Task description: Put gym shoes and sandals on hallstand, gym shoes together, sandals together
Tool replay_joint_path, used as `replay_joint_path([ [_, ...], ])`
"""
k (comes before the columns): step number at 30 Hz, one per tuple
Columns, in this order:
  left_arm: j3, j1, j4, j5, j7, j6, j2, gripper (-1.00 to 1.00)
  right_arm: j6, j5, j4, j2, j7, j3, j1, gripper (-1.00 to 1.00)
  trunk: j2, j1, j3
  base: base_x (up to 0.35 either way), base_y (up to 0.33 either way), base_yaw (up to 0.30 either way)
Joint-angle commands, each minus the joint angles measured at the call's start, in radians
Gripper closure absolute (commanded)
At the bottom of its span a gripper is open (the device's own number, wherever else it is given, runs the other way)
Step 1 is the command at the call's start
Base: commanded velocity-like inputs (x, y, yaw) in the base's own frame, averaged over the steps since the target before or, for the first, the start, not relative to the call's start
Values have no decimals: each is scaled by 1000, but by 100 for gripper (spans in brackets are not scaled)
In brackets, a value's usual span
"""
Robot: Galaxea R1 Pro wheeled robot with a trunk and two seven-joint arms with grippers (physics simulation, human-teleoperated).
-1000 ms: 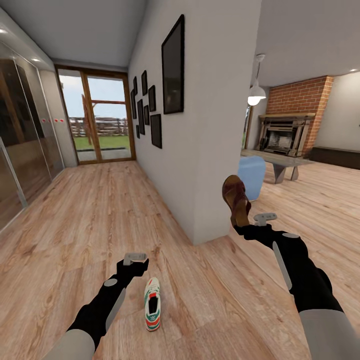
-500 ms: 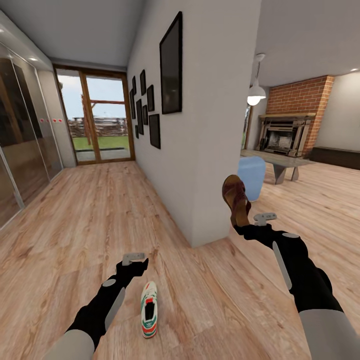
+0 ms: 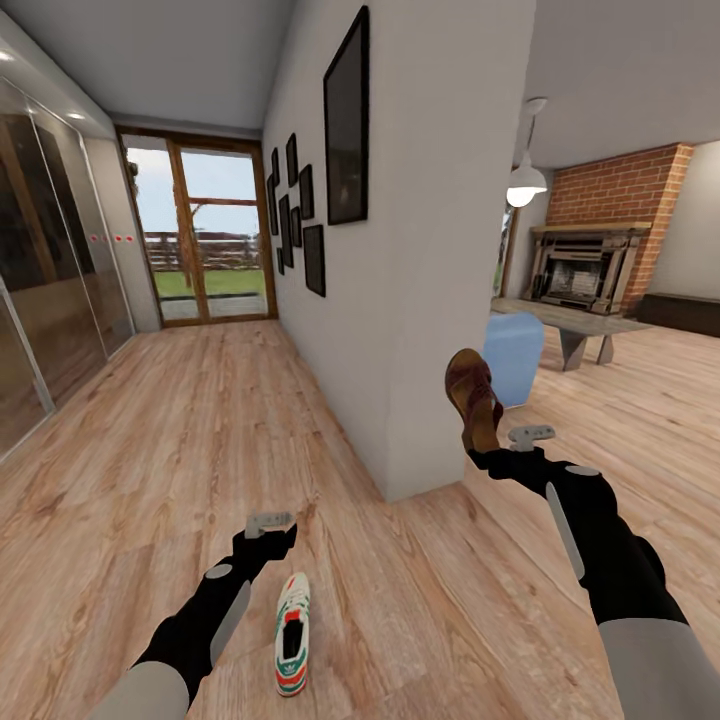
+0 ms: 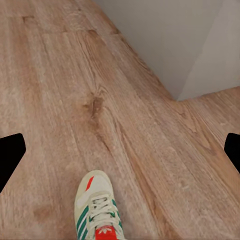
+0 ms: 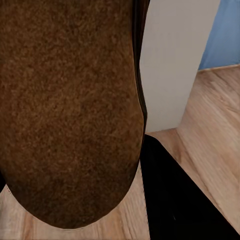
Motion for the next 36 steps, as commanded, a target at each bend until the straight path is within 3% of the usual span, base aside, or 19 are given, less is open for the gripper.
replay_joint_path([
  [1,-1,0,0,11,-1,6,0,-100,5,2,-1,0,4,-2,0,100,0,0,-1,217,-210,31],
  [5,0,-1,3,10,14,6,0,-100,5,-4,-2,-2,5,-8,0,100,0,0,-2,127,-121,8],
  [7,-2,-1,5,12,78,6,-1,-100,5,-5,-2,-3,6,-33,0,100,0,0,-2,17,-16,1],
  [10,-2,-1,6,37,128,6,-2,-100,5,-5,-2,-4,7,-40,0,100,0,0,-2,3,-3,0],
  [11,-3,-1,6,69,144,6,-2,-100,5,-5,-2,-4,7,-41,0,100,0,0,-2,41,-74,0],
  [16,-3,-1,25,114,160,3,-3,-100,5,-5,-2,-7,8,-42,0,100,0,0,-2,97,-188,0],
  [19,-5,-1,108,117,161,-90,-3,-100,5,-5,-2,-8,9,-43,0,100,0,0,-2,36,-86,0],
  [23,-7,-1,155,117,162,-188,-5,-100,5,-6,-2,-9,9,-54,0,100,0,0,-2,7,-18,0],
  [28,-7,-1,165,116,161,-205,-15,-100,5,-7,-2,-8,9,-77,0,100,0,0,-2,1,-2,0],
  [36,-6,-1,166,114,160,-209,-13,-100,5,-6,-3,-8,9,-79,0,100,-7,4,-9,0,0,0],
])
